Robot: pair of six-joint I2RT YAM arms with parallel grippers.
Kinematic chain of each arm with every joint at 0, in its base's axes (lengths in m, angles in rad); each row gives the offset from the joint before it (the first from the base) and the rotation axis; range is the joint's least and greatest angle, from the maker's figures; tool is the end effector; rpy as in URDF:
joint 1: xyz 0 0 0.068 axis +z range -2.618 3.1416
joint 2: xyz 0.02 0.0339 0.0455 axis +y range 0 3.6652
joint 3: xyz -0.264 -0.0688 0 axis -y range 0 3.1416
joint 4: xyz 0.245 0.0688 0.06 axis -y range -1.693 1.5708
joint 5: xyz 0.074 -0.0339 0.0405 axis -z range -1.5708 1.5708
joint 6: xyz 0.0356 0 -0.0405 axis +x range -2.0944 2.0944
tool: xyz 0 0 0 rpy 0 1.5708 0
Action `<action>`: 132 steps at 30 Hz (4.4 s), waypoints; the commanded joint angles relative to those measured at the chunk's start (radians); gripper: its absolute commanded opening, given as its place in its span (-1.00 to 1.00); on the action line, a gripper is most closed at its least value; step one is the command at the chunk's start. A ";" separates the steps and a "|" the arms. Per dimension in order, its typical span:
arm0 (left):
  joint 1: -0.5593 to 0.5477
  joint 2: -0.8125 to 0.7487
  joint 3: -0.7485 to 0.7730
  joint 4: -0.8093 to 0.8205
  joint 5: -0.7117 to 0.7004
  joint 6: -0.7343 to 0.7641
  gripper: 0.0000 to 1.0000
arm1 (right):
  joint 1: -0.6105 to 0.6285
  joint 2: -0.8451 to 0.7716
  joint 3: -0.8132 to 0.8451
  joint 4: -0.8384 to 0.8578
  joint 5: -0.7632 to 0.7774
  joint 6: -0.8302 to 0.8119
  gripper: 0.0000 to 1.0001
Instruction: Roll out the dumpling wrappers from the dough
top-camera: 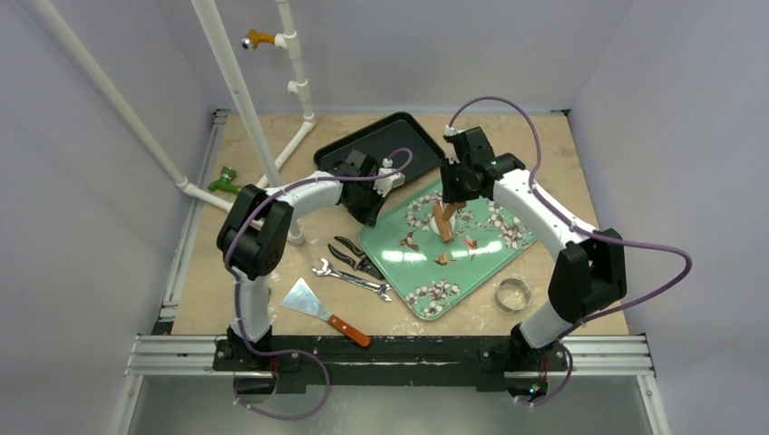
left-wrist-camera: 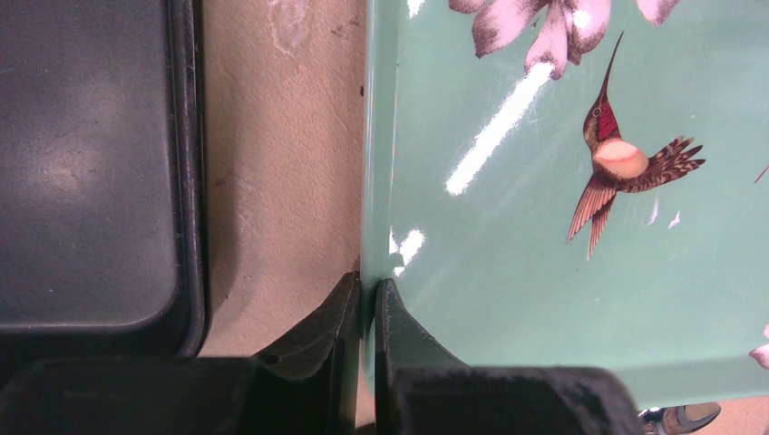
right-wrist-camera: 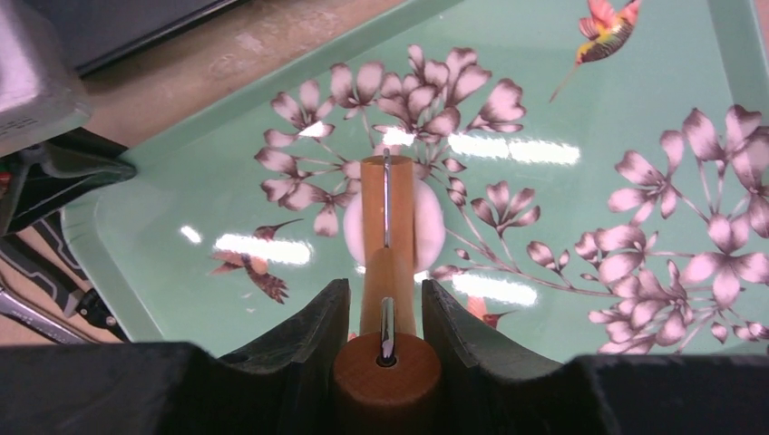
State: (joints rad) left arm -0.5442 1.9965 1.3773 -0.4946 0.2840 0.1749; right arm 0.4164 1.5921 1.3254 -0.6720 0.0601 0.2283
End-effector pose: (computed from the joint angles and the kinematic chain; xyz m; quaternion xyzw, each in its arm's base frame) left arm 0.3465 -0.2214 0.1635 0.3693 0.8913 -0.1767 0.1951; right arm 0.3141 0.1366 0.2824 -0.0799 0.9467 0.0713 0.3037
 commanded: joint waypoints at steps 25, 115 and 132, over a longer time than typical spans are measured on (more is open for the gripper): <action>-0.012 0.010 -0.026 0.036 -0.012 0.007 -1.00 | -0.065 -0.074 0.153 -0.162 0.057 -0.051 -1.00; -0.009 0.010 -0.029 0.043 -0.014 0.008 -1.00 | -0.149 -0.059 0.136 0.047 -0.300 -0.088 -1.00; 0.001 -0.169 -0.017 -0.039 0.319 0.228 0.18 | -0.148 -0.058 0.134 0.057 -0.356 0.033 -1.00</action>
State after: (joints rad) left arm -0.5457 1.9842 1.3697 -0.5137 0.4225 0.2512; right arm 0.2665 1.5902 1.4006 -0.6426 -0.2134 0.1852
